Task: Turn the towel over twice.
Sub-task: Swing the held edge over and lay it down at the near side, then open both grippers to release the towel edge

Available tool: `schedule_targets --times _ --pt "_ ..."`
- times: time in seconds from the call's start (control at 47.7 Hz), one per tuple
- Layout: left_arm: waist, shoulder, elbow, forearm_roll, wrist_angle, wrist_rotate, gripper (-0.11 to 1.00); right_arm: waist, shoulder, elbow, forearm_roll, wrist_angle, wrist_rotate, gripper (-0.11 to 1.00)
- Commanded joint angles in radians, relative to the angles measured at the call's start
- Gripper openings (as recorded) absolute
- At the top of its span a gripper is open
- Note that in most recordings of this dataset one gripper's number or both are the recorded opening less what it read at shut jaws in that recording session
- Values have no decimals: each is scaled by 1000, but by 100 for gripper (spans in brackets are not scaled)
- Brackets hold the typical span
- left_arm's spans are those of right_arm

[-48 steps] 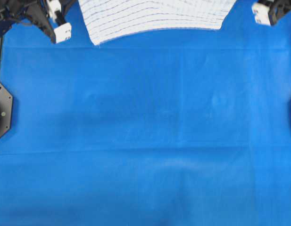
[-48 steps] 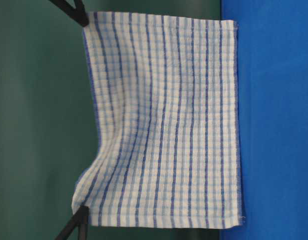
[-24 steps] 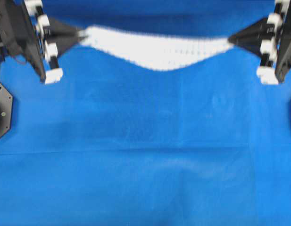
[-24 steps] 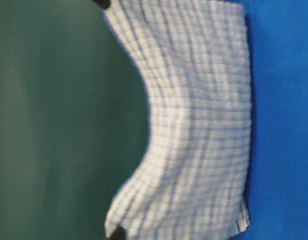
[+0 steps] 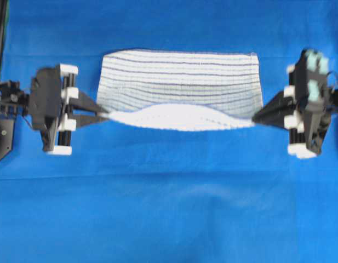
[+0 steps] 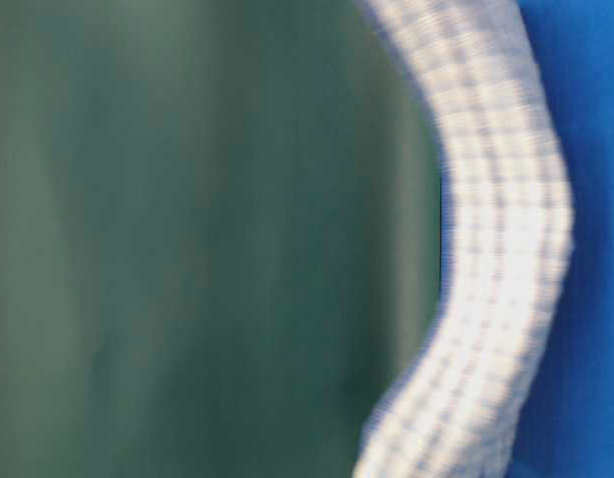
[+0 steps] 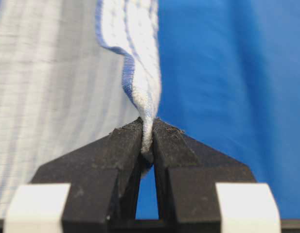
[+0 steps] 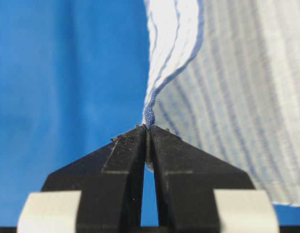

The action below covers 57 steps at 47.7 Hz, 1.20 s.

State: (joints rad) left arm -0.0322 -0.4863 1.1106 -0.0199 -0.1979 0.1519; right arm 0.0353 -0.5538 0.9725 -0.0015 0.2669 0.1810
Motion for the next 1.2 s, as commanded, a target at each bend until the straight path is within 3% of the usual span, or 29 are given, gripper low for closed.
schedule_targets --times 0.0,0.231,0.378,0.671,0.986,1.091,1.175 --pt "-40 25 -14 0 0 -9 3 49 23 9 3 -28 20 6" --pt "-115 118 -8 0 3 -91 3 115 77 77 3 -126 121 6" --pt "-140 152 -8 -2 3 -109 3 140 117 91 5 -164 167 6" --pt "-149 175 -11 0 40 -106 3 161 202 71 5 -172 213 6" --pt "-149 175 -15 0 51 -109 4 163 227 52 5 -172 215 6" --pt "-150 173 -15 -2 51 -110 18 163 227 51 5 -172 216 8" --pt "-163 169 -18 0 51 -110 43 166 227 49 5 -170 216 28"
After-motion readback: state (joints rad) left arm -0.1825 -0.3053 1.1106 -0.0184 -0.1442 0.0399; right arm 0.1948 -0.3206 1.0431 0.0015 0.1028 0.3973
